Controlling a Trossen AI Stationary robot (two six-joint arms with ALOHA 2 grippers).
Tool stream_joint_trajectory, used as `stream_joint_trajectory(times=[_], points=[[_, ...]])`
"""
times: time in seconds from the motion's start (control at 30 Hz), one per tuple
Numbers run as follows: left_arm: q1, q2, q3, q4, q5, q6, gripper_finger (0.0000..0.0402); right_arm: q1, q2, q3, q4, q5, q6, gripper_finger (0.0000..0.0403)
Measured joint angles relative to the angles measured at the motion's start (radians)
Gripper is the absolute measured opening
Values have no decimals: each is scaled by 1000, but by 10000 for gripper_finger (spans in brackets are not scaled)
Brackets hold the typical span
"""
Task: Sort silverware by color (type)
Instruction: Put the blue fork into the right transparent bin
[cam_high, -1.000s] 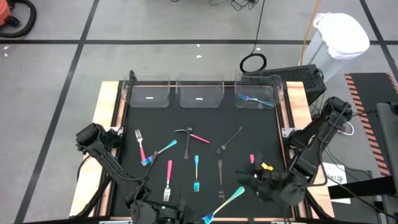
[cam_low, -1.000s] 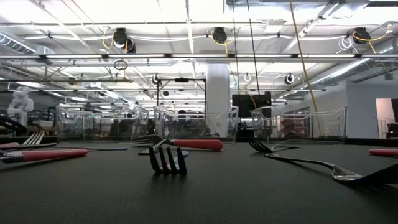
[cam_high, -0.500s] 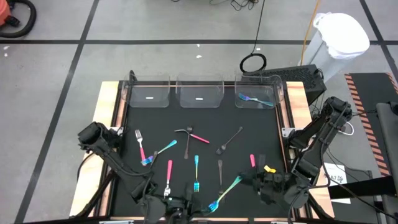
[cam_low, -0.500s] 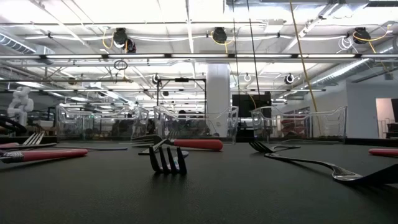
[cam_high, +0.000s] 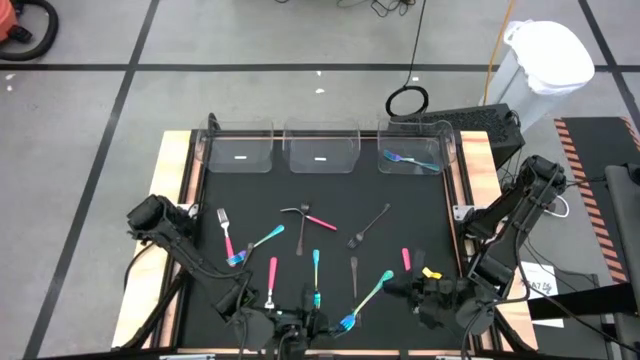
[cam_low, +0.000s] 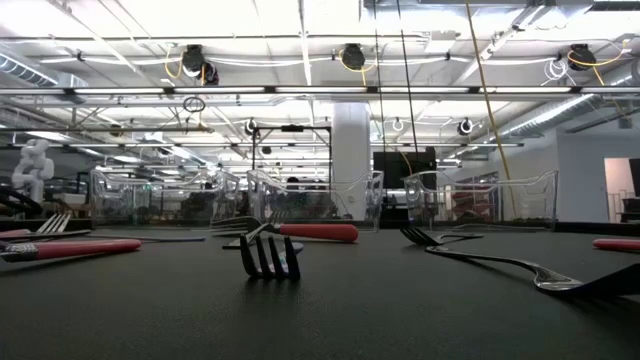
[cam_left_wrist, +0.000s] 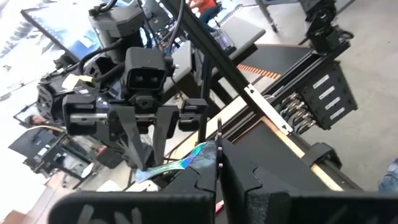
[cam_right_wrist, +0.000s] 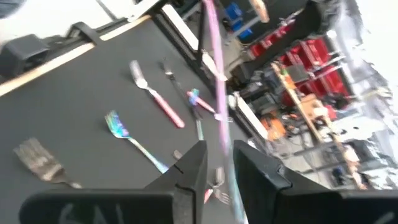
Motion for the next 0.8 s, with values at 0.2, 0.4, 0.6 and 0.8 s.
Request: stream_joint_trajectory(times=[0.2,0.4,0.6,0.8], points=[[0,1,0,1,47,0,6,-1,14,0,-14,-22,-5,73],[2,1,0,4,58,0,6,-19,40,0,-14,-20,-16,73],[2,1,0,4,58,0,6,-35,47,0,0,27,-32,58],[2,1,0,3,58,-1,6,-36,47,0,0,26,-36,10]])
